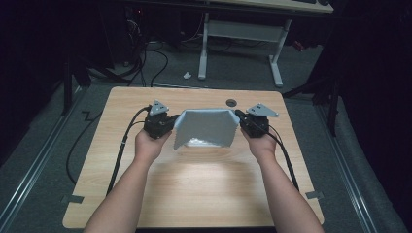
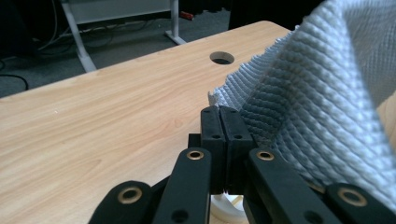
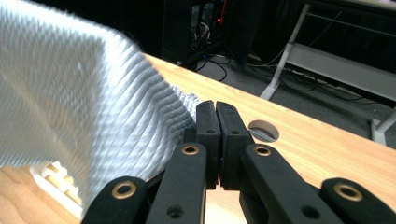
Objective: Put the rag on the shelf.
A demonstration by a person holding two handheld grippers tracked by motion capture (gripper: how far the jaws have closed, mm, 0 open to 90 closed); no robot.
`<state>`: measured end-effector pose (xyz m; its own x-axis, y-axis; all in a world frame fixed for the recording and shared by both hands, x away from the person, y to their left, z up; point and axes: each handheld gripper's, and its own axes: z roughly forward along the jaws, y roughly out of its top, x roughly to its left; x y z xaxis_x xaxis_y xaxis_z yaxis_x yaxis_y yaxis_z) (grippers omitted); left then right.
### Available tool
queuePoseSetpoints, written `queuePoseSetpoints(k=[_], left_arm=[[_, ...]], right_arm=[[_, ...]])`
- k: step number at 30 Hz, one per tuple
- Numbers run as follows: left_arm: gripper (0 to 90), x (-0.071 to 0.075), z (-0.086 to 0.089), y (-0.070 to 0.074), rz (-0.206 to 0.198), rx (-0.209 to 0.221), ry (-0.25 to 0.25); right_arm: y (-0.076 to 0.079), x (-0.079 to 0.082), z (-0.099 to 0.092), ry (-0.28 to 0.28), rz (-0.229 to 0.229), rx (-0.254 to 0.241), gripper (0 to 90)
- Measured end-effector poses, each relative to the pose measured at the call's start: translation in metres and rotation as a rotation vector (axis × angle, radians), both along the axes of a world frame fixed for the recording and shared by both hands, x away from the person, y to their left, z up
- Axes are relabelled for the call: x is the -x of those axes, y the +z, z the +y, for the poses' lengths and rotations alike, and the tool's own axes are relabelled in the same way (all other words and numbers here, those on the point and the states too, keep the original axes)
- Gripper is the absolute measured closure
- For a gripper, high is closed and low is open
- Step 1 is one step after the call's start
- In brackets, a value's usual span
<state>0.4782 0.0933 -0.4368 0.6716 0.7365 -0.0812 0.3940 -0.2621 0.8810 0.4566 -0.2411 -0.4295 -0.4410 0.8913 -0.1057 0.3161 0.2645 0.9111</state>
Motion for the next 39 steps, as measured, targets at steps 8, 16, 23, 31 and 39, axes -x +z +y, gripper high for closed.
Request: queuePoseSetpoints(k=[8,16,23,31,39], left_arm=[[89.2,0.001,-0.003,-0.020,0.049,0.010,-0.009],[89.1,0.002,-0.004,-0.033,0.076,0.024,-0.004],[88.9,0.003,-0.004,-0.037,0.087,0.025,-0.003],[82.1,0.003,0.001,-0.035,0.082,0.039,0.027],[75.3,0.005,0.012,-0.024,0.049,0.069,0.057]], right_arm=[[-0.016,0.004,0.003,0.006,0.022,0.003,89.7],[-0.031,0.006,0.003,-0.001,0.044,0.008,89.6],[-0.041,0.008,0.002,-0.008,0.058,0.001,89.6],[-0.040,0.008,-0.004,-0.016,0.073,-0.022,82.2],[-0.031,0.010,-0.011,-0.034,0.052,-0.026,78.7]])
